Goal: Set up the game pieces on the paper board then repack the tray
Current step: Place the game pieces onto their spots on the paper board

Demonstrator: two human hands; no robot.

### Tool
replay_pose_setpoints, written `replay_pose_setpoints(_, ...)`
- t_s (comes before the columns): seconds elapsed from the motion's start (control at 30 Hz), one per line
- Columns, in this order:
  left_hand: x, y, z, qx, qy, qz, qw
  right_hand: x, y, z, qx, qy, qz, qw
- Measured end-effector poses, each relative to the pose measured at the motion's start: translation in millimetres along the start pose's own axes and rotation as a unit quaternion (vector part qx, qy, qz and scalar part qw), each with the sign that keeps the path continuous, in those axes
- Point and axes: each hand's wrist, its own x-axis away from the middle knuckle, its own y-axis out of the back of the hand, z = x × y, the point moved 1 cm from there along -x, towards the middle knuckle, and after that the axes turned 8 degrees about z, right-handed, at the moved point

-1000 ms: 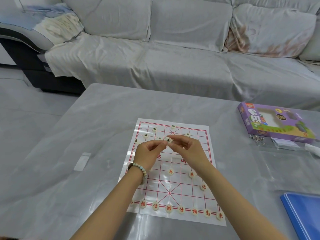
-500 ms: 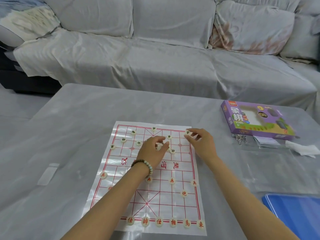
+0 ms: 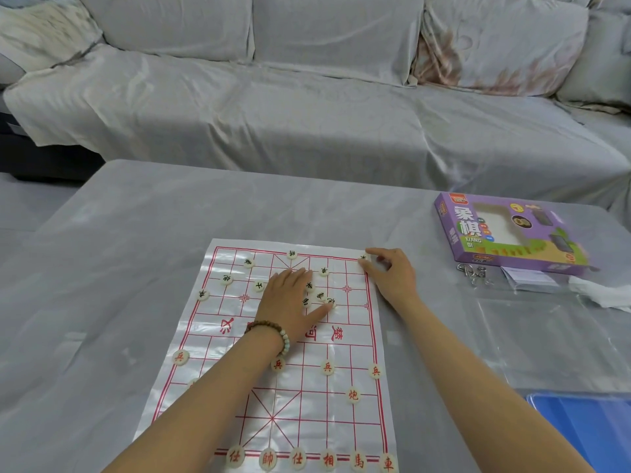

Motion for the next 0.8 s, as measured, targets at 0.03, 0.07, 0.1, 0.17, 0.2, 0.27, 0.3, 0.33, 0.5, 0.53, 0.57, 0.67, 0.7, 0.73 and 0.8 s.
replay_pose_setpoints(0.03,0,-1,0,-0.003,0.0,0.002,1.0,0,-1,1,0.002,0.0,-0.004,1.0)
replay_pose_setpoints(0.07,1,-1,1,-0.006,-0.001,0.002,1.0,-1,-1,1,0.003,0.002,-0.006,1.0)
replay_pose_setpoints(0.1,1,-1,1,-0.007,-0.001,0.001,1.0,-1,-1,1,0.001,0.004,-0.006,1.0)
replay_pose_setpoints(0.17,1,-1,2,-0.006,-0.001,0.001,1.0,0,0,-1,-0.007,0.007,0.0,1.0)
replay_pose_setpoints(0.2,1,-1,2,-0.004,-0.001,0.001,1.0,1,0,-2,-0.01,0.009,0.002,1.0)
replay_pose_setpoints(0.27,0,0,3,-0.002,-0.004,0.006,1.0,2,1,-2,-0.014,0.008,0.004,1.0)
replay_pose_setpoints(0.3,0,0,4,-0.001,-0.009,0.008,1.0,3,2,-1,-0.017,0.005,0.002,1.0)
replay_pose_setpoints(0.33,1,1,5,-0.001,-0.015,0.008,1.0,4,2,1,-0.017,0.002,-0.003,1.0)
replay_pose_setpoints(0.5,15,8,12,0.002,-0.024,-0.005,1.0,20,-13,31,0.027,0.101,0.015,0.994)
replay_pose_setpoints(0.53,19,9,14,0.007,-0.022,-0.007,1.0,23,-20,38,0.025,0.112,0.037,0.993)
replay_pose_setpoints(0.57,23,10,16,0.011,-0.022,-0.009,1.0,24,-25,44,0.029,0.117,0.058,0.991)
replay_pose_setpoints(0.67,35,11,17,0.015,-0.023,-0.006,1.0,23,-37,51,0.064,0.107,0.086,0.988)
replay_pose_setpoints(0.7,39,10,16,0.012,-0.028,-0.001,1.0,23,-38,52,0.065,0.103,0.085,0.989)
replay_pose_setpoints(0.73,43,8,14,0.006,-0.035,0.003,0.999,24,-37,52,0.059,0.1,0.083,0.99)
replay_pose_setpoints(0.8,48,2,10,-0.002,-0.048,0.012,0.999,28,-29,52,0.025,0.101,0.07,0.992)
